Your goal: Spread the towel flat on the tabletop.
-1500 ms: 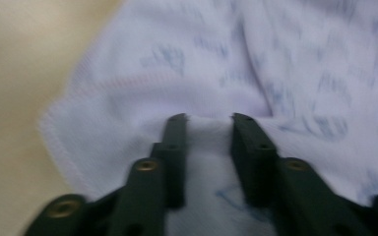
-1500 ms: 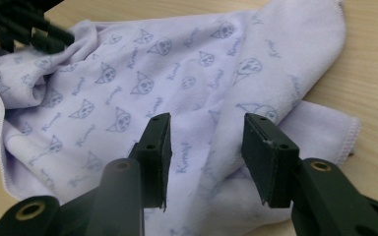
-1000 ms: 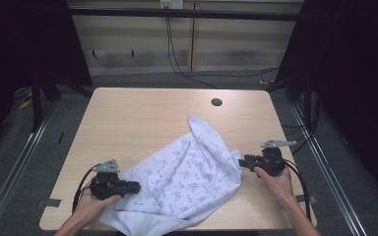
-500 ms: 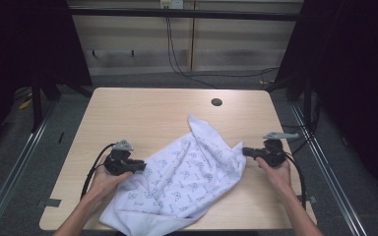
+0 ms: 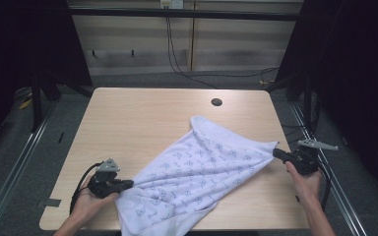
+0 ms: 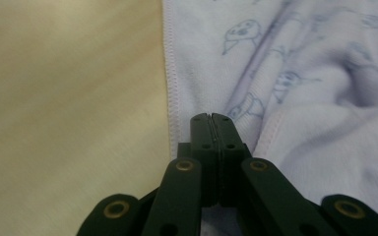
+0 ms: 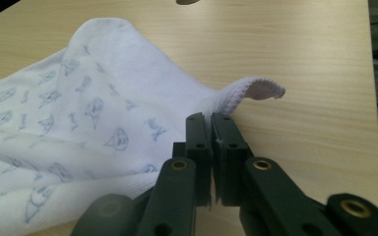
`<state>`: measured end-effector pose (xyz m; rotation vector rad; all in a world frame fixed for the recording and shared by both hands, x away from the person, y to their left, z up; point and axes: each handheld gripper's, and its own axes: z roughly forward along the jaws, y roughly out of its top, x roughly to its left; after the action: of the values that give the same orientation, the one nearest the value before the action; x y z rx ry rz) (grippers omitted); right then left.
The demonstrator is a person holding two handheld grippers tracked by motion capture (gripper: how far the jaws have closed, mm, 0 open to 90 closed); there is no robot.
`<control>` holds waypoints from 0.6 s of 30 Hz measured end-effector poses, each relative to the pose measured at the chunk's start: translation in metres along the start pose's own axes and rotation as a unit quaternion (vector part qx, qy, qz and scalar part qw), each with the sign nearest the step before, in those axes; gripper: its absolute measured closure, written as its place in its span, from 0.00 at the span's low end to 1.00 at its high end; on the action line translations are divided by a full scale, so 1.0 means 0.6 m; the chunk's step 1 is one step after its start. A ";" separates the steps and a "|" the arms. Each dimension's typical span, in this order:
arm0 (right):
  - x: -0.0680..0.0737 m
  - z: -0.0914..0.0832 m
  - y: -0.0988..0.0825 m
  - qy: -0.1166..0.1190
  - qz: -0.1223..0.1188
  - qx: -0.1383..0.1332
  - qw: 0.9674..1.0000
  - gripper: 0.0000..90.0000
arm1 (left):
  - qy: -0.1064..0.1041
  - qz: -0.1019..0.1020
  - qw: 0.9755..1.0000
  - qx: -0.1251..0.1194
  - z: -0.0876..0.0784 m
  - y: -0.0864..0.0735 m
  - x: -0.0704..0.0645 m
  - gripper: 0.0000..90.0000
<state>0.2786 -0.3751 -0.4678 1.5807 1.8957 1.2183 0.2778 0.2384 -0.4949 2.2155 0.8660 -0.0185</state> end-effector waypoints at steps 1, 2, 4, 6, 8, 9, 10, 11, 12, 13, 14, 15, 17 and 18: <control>-0.001 -0.002 0.000 -0.004 0.002 -0.003 1.000 0.86 | -0.014 0.001 1.000 0.001 -0.004 -0.008 -0.004 0.99; 0.001 -0.005 0.001 -0.005 0.001 -0.005 1.000 0.81 | -0.038 -0.005 0.999 0.005 -0.008 -0.015 -0.006 0.99; 0.011 -0.011 0.004 0.000 -0.003 -0.015 1.000 0.74 | -0.055 -0.002 0.998 -0.002 -0.012 -0.025 -0.011 0.97; 0.028 -0.014 0.004 0.029 -0.012 -0.016 0.999 0.72 | -0.067 -0.003 0.997 -0.025 -0.015 -0.022 -0.011 0.93; 0.053 -0.008 0.000 0.054 -0.027 -0.003 0.998 0.72 | -0.061 0.002 0.997 -0.050 -0.014 -0.004 -0.008 0.89; 0.066 -0.004 -0.003 0.069 -0.037 0.003 0.997 0.72 | -0.058 0.003 0.997 -0.058 -0.009 0.007 -0.005 0.88; 0.077 0.003 -0.007 0.088 -0.043 0.011 0.995 0.72 | -0.058 0.002 0.996 -0.063 -0.002 0.019 -0.002 0.88; 0.088 0.009 -0.010 0.097 -0.048 0.020 0.994 0.72 | -0.056 0.009 0.997 -0.061 0.008 0.033 0.001 0.88; 0.099 0.016 -0.013 0.104 -0.051 0.029 0.993 0.71 | -0.051 0.018 0.997 -0.057 0.019 0.046 0.003 0.88; 0.107 0.023 -0.016 0.116 -0.056 0.037 0.991 0.71 | -0.054 0.021 0.997 -0.055 0.032 0.058 0.004 0.88; 0.116 0.029 -0.018 0.124 -0.061 0.046 0.989 0.70 | -0.062 0.023 0.997 -0.050 0.046 0.069 0.003 0.88; 0.123 0.033 -0.020 0.131 -0.064 0.051 0.988 0.70 | -0.061 0.037 0.996 -0.045 0.058 0.080 -0.001 0.87; 0.135 0.041 -0.023 0.147 -0.069 0.061 0.985 0.69 | -0.045 0.064 0.996 -0.032 0.079 0.098 -0.013 0.81; 0.140 0.043 -0.025 0.150 -0.073 0.065 0.984 0.69 | -0.051 0.063 0.996 -0.031 0.089 0.102 -0.016 0.79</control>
<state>0.2647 -0.2876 -0.4748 1.3494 2.2776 1.3533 0.3194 0.1679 -0.4917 2.1865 0.6616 -0.0432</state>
